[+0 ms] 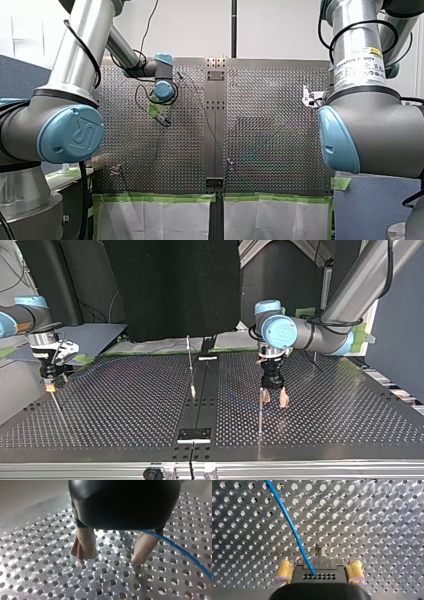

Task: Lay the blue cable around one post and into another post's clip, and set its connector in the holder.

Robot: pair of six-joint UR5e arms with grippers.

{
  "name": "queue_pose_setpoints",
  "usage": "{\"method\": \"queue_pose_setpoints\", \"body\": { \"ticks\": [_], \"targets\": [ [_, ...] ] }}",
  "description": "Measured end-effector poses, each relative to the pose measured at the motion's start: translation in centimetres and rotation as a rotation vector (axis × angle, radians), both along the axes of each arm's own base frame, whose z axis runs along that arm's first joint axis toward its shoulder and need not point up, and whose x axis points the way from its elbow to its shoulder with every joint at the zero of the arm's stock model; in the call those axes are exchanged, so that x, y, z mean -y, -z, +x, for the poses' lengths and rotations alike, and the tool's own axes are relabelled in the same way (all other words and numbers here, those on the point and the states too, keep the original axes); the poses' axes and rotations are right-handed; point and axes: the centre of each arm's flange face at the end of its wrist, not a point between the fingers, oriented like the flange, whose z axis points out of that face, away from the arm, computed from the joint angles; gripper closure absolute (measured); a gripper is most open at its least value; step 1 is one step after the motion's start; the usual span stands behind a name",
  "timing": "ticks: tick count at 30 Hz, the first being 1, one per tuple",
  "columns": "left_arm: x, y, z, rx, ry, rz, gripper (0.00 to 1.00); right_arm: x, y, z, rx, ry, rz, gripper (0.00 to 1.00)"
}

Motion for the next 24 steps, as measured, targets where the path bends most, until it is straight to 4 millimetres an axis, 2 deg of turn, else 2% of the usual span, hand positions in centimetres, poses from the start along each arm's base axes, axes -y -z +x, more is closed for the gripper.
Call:
{"method": "queue_pose_setpoints", "body": {
  "ticks": [12,24],
  "targets": [
    [0.0,0.5,-1.1,-0.066,-0.055,0.066,0.00,-0.1,0.0,0.2,0.000,-0.002,0.001,0.00],
    [1.0,-0.7,-1.8,-0.047,0.011,-0.018,0.00,0.0,0.0,0.2,-0.001,-0.002,-0.001,0.00]
  ]
}}
